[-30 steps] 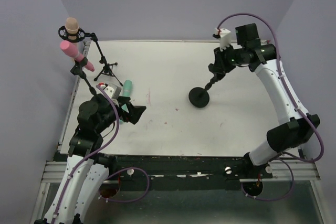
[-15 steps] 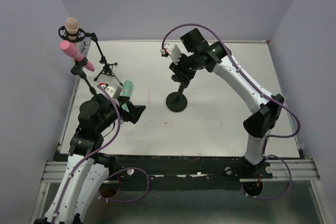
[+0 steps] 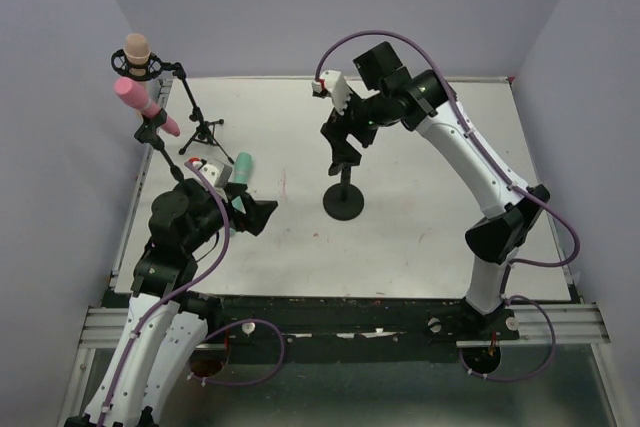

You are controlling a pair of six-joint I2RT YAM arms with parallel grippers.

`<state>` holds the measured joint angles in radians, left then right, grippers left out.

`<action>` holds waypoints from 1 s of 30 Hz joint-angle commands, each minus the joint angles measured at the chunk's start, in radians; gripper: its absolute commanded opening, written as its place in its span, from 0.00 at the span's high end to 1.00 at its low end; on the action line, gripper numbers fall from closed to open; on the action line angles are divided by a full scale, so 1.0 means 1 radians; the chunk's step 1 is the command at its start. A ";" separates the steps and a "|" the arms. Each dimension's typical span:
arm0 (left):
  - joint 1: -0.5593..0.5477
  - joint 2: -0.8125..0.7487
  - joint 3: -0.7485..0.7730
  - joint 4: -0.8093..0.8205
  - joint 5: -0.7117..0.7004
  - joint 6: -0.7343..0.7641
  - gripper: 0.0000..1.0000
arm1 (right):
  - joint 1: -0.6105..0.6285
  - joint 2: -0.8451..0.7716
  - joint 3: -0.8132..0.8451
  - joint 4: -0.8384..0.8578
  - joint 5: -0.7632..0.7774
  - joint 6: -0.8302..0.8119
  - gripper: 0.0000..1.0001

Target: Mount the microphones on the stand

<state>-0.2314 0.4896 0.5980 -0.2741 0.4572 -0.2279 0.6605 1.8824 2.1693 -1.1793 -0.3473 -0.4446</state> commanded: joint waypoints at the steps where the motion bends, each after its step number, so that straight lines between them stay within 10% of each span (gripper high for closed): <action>1: 0.004 0.007 -0.010 0.023 -0.002 0.013 0.01 | -0.031 -0.071 0.029 -0.075 -0.116 0.001 0.10; 8: 0.017 0.024 -0.015 0.036 0.029 0.001 0.01 | -0.200 -0.164 -0.116 -0.043 -0.337 -0.005 0.08; 17: 0.006 0.037 -0.113 0.263 0.230 -0.031 0.02 | -0.403 -0.442 -0.752 0.343 -0.507 -0.031 0.05; 22: -0.091 0.049 -0.181 0.441 0.215 0.033 0.02 | -0.412 -0.566 -1.133 0.622 -0.657 -0.181 0.01; 30: -0.322 0.239 -0.089 0.544 0.035 0.298 0.01 | -0.412 -0.651 -1.243 0.636 -0.671 -0.348 0.01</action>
<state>-0.4381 0.6197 0.4282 0.1566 0.5991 -0.1131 0.2493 1.2945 0.9264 -0.6445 -0.9524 -0.6857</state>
